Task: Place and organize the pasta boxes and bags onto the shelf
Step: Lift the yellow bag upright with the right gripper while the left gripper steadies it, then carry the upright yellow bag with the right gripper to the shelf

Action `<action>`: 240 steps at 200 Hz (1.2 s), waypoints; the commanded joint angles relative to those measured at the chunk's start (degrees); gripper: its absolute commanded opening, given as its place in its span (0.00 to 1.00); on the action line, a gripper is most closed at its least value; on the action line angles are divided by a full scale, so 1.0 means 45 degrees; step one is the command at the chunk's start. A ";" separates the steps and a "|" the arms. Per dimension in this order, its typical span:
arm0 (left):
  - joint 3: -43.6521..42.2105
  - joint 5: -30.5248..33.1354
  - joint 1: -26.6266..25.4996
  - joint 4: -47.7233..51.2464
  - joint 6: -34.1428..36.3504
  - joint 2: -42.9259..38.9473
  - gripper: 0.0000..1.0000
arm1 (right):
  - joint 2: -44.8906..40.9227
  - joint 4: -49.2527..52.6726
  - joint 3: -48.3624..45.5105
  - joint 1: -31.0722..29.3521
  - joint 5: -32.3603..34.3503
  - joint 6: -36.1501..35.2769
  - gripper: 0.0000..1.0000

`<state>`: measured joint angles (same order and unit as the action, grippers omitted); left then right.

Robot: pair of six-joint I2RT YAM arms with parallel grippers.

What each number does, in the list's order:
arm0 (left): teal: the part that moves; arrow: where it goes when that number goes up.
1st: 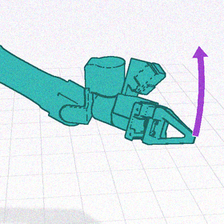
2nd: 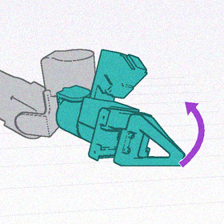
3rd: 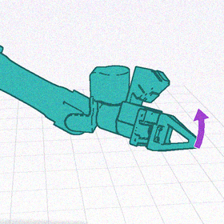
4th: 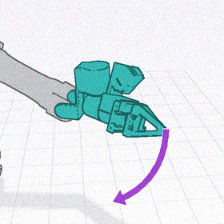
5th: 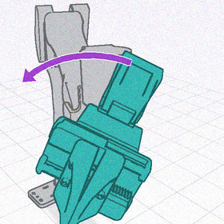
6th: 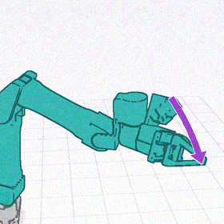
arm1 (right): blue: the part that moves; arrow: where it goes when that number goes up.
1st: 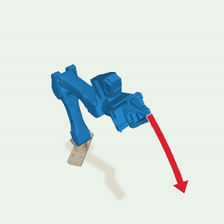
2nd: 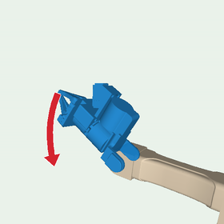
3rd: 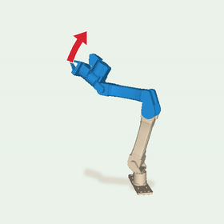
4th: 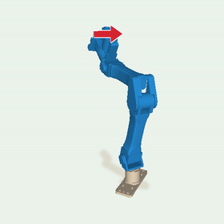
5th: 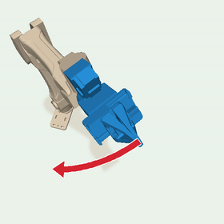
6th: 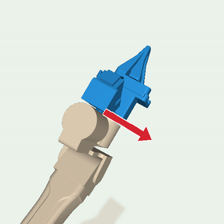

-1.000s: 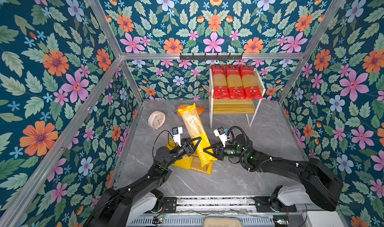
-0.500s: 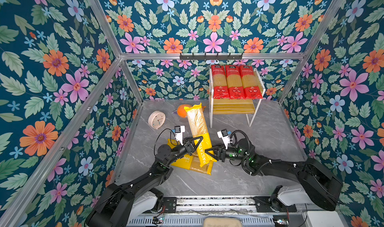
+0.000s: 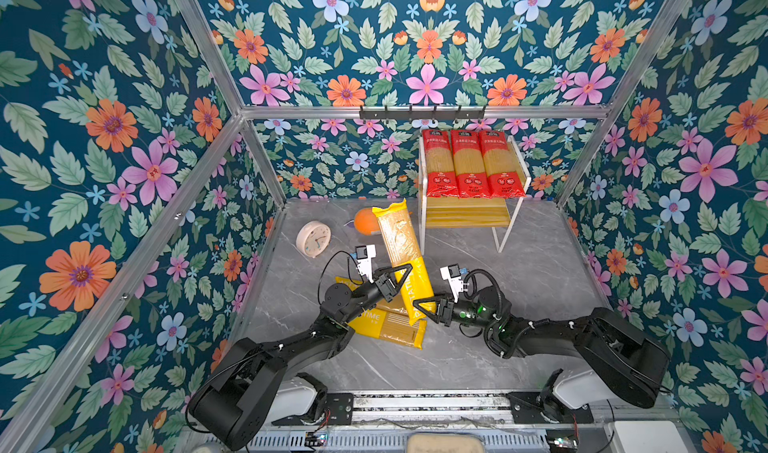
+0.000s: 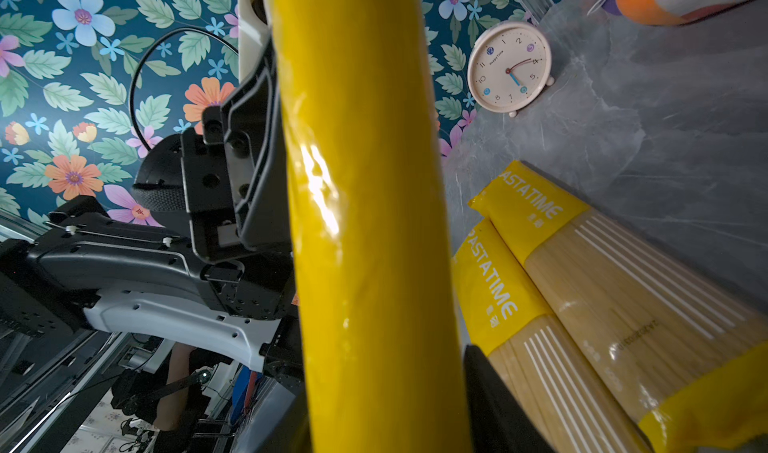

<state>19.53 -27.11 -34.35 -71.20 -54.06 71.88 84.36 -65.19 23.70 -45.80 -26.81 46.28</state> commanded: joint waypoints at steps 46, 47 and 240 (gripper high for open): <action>0.0414 0.0113 -0.0257 -0.1894 -0.0454 0.0328 0.21 | -0.0065 -0.1319 -0.0201 0.0002 0.1623 0.0321 0.08; 0.0420 0.0120 -0.0257 -0.1845 -0.0470 0.0342 0.22 | -0.0079 -0.1297 -0.0205 0.0002 0.1661 0.0321 0.07; -0.1413 0.2876 -0.1262 0.1447 0.0020 0.0381 0.62 | -0.7875 0.9515 -0.1645 0.0508 0.5075 -0.1897 0.00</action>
<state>12.60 -15.97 -39.07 -65.60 -55.53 72.86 51.88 -20.69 16.03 -44.77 -6.83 41.36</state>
